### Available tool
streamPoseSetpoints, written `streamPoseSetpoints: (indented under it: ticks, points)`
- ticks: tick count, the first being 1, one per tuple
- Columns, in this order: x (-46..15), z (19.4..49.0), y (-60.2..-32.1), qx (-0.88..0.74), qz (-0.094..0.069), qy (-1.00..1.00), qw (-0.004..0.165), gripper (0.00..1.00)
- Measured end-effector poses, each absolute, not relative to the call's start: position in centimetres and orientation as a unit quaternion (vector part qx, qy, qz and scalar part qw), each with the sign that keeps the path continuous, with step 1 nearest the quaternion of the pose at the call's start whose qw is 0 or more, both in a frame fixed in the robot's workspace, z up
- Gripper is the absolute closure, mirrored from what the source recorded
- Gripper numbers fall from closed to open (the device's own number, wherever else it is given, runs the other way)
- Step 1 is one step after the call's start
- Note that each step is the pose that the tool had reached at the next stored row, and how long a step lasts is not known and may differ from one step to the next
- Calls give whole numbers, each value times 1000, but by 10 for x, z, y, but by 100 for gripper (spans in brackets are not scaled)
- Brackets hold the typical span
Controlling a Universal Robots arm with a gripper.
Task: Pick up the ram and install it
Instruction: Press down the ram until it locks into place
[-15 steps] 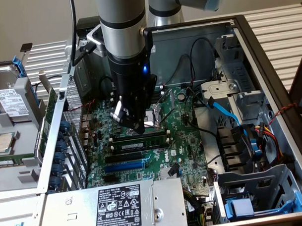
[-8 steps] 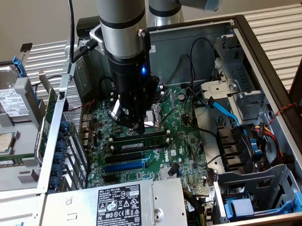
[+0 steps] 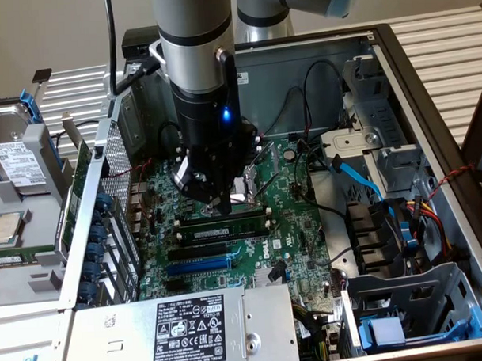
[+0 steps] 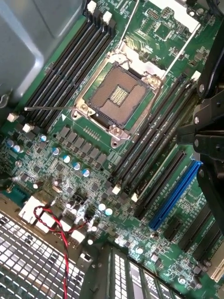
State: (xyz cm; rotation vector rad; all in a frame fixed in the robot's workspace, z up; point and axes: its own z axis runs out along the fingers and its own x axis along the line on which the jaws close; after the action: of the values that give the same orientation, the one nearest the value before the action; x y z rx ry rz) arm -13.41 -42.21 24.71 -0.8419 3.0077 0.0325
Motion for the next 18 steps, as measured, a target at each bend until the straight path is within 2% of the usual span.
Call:
streamPoseSetpoints:
  ticks: [18]
  points:
    - [-134, 247, -422, -141, 9, 990, 10, 89]
